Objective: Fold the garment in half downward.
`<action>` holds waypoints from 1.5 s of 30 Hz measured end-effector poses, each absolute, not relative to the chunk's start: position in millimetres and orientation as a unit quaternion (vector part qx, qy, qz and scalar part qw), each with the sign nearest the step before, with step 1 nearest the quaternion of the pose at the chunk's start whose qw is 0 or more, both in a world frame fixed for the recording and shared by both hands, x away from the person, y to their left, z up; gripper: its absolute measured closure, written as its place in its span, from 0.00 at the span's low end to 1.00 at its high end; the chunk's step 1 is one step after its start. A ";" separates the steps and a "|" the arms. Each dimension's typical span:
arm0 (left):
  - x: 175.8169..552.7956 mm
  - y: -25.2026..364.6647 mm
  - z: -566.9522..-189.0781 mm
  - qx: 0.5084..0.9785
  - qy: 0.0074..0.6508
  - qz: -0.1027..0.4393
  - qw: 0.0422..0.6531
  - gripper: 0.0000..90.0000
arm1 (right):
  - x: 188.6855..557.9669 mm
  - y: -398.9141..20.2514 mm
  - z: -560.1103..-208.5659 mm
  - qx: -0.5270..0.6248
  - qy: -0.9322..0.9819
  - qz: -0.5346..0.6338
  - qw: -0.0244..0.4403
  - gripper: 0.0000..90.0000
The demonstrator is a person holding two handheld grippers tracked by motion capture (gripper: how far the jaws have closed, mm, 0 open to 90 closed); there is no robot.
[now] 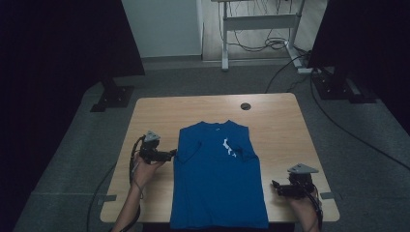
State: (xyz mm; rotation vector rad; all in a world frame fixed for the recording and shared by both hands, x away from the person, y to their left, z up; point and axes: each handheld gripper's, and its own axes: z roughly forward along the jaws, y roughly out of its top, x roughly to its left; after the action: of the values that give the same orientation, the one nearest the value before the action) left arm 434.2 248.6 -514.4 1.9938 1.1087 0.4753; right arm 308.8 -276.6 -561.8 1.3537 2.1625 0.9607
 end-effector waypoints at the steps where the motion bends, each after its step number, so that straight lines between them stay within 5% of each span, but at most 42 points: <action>1: 436.2 248.2 -514.6 0.785 0.438 0.187 0.396 0.05 | 308.8 -276.6 -561.8 0.486 0.776 0.345 0.206 0.10; 45: 514.2 226.7 -530.2 0.789 0.435 0.218 0.374 0.06 | 308.9 -276.6 -561.8 0.487 0.776 0.344 0.206 0.10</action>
State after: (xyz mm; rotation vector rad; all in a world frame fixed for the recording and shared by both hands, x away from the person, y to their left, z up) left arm 514.2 226.7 -530.2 2.0215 1.1146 0.5587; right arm 308.9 -276.6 -561.8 1.3578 2.1614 0.9599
